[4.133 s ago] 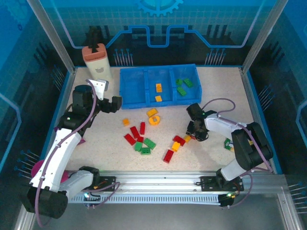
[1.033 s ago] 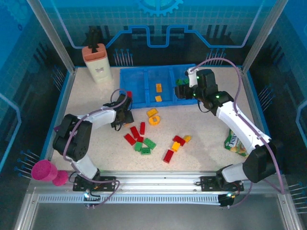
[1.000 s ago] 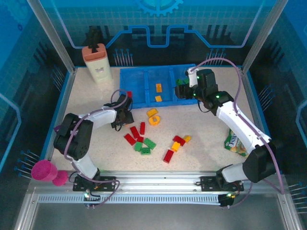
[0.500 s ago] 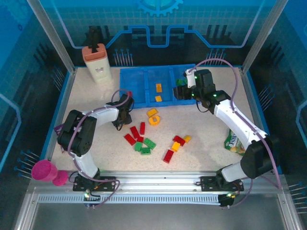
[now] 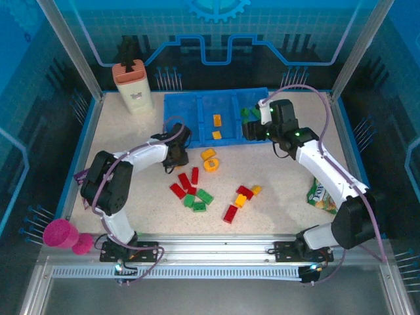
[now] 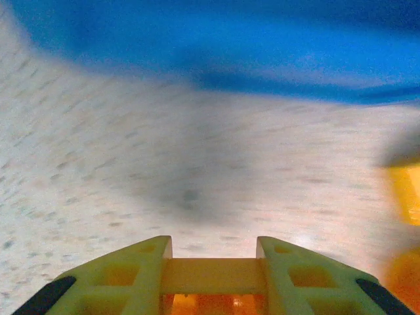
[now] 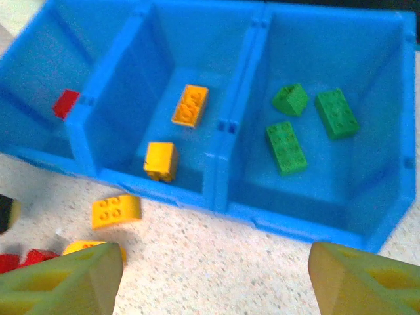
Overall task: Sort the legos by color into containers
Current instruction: Pick up the lego from the center of the table, then place the lego in the container.
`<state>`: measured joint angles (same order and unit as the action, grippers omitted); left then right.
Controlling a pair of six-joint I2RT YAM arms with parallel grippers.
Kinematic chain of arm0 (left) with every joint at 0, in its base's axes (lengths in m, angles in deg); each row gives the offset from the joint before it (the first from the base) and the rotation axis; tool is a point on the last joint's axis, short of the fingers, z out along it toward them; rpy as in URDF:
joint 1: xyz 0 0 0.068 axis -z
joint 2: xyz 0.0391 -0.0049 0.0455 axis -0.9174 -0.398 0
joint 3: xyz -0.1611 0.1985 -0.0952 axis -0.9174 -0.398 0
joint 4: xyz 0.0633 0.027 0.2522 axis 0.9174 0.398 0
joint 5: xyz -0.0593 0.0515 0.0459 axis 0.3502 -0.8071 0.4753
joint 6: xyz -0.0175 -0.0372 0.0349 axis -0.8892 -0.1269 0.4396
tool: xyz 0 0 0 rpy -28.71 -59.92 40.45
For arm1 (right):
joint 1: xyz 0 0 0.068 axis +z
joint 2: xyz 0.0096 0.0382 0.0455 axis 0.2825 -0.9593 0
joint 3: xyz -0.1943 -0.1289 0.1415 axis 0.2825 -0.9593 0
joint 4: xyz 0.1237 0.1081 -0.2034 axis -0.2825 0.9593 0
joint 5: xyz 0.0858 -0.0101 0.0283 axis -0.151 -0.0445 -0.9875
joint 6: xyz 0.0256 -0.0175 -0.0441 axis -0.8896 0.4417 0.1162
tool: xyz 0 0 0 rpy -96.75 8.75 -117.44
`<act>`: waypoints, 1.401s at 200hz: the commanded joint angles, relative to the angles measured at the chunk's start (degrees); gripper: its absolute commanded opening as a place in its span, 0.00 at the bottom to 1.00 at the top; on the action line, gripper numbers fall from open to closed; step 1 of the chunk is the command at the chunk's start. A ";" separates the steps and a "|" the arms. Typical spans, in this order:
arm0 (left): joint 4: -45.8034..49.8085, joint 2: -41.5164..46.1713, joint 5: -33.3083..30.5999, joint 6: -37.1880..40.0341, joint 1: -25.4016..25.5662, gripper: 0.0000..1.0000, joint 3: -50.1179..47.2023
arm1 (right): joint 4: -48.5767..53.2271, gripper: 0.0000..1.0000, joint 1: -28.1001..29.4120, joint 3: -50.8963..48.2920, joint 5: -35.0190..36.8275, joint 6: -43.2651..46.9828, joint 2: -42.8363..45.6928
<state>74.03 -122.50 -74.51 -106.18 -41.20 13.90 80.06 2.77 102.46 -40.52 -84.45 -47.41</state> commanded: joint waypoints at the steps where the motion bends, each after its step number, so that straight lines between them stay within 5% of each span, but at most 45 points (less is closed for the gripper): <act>1: 4.09 2.88 0.24 3.07 4.45 0.20 10.32 | 3.11 0.76 -1.57 -2.69 1.73 -1.97 3.09; 89: -4.24 -16.35 -4.10 8.73 7.78 0.23 34.42 | 3.66 0.77 -2.30 -12.16 1.39 -5.00 9.16; 168: 0.07 -33.97 -6.42 11.88 6.57 0.31 54.37 | 3.31 0.77 -2.66 -13.85 3.07 -3.86 8.25; 209: -0.05 -32.20 -6.68 12.73 6.47 0.55 53.32 | 2.92 0.77 -2.69 -14.02 2.93 -3.70 7.93; 280: 0.78 -12.99 -4.96 14.70 8.98 0.65 37.65 | 1.33 0.77 -2.71 -13.94 1.76 -3.51 6.27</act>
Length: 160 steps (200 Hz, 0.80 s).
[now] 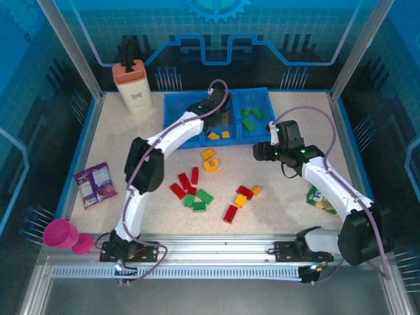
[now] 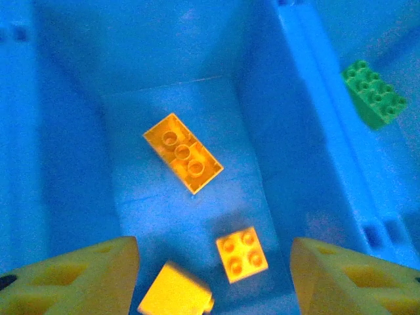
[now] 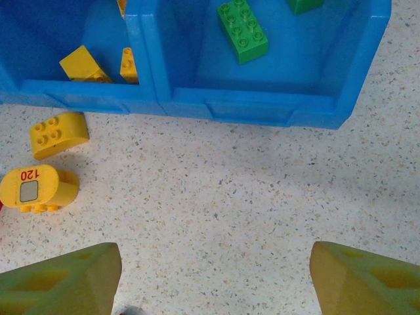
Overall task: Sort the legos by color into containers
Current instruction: Place the lego in the container, then pick up the lego from the center of the table.
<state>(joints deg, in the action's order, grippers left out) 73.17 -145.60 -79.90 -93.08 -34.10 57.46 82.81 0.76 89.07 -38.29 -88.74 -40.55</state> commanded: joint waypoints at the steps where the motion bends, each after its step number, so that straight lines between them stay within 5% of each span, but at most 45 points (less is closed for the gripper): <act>1: 1.69 10.51 0.45 1.63 1.99 0.65 -6.32 | -1.46 0.77 -0.72 -0.54 -0.52 0.77 -0.68; 54: 3.35 22.14 -0.62 -6.50 5.56 0.78 -27.29 | -7.33 0.78 -0.55 -4.60 -2.12 1.08 2.76; 160: 4.18 14.66 0.15 -17.68 8.77 0.79 -29.82 | -17.33 0.86 1.44 -12.96 -7.72 3.69 15.11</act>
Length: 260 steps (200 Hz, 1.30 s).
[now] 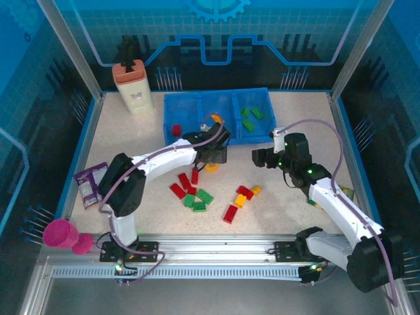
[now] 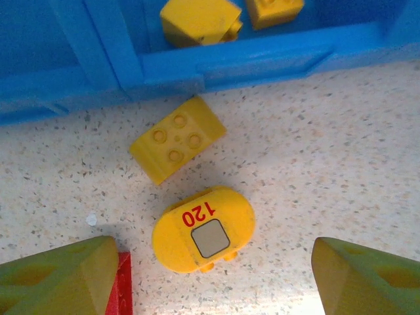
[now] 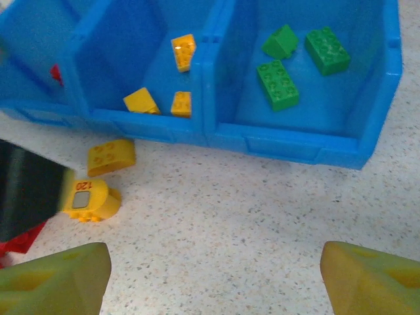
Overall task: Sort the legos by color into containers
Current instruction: Pick up the lego from the center of the table.
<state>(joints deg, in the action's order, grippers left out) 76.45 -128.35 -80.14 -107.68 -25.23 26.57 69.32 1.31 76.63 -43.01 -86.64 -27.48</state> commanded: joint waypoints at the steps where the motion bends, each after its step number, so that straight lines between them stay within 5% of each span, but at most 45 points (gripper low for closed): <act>1: 0.97 -2.66 0.37 -3.13 -0.06 0.79 1.09 | -3.80 0.86 0.98 -0.44 -3.17 1.65 2.13; 160: -0.04 -9.26 1.10 -6.84 -0.19 0.83 -0.19 | -3.14 0.95 4.38 0.04 -4.10 3.25 2.17; 260: -1.32 -11.74 4.19 -6.70 -1.29 0.71 0.77 | -2.61 0.97 4.43 0.47 -3.33 3.25 0.58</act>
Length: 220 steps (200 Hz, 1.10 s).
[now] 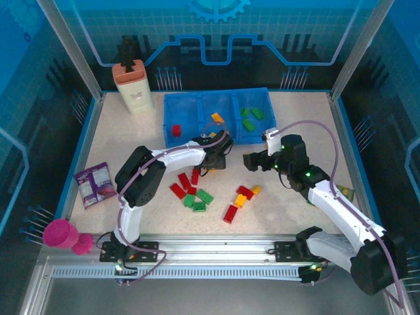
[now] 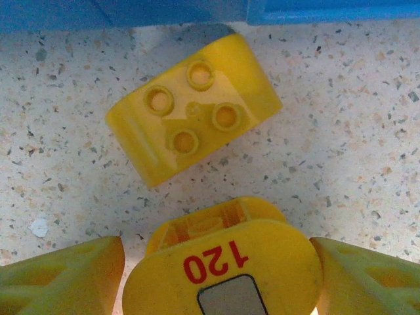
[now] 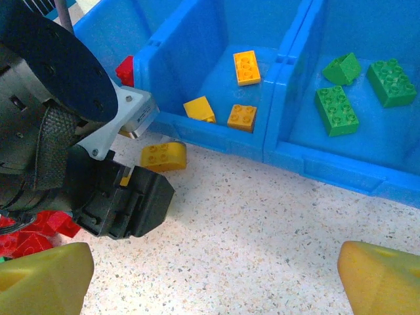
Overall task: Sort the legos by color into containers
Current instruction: Pick up the lego from the center of the table, then place the lego in the container.
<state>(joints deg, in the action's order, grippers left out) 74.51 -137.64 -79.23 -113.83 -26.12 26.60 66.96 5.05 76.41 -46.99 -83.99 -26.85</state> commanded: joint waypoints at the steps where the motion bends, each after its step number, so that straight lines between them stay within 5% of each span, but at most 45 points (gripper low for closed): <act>1: 0.61 -2.47 3.33 -0.55 -0.42 0.71 0.75 | -0.25 0.97 0.69 0.69 0.70 0.65 -0.06; 79: 1.93 -1.38 5.29 0.82 -0.88 0.49 1.54 | -0.16 0.98 0.65 1.07 2.11 0.78 -1.10; 144: 7.05 4.38 1.72 8.43 -0.88 0.49 14.41 | 0.22 0.99 0.70 1.41 2.73 0.86 -1.64; 220: 3.46 -7.81 2.21 14.40 -8.94 0.50 35.59 | 1.42 1.00 0.50 1.75 2.52 1.09 -0.38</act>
<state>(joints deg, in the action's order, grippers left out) 78.62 -139.65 -78.09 -101.00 -30.93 57.52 67.93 5.05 76.48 -44.43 -83.97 -28.36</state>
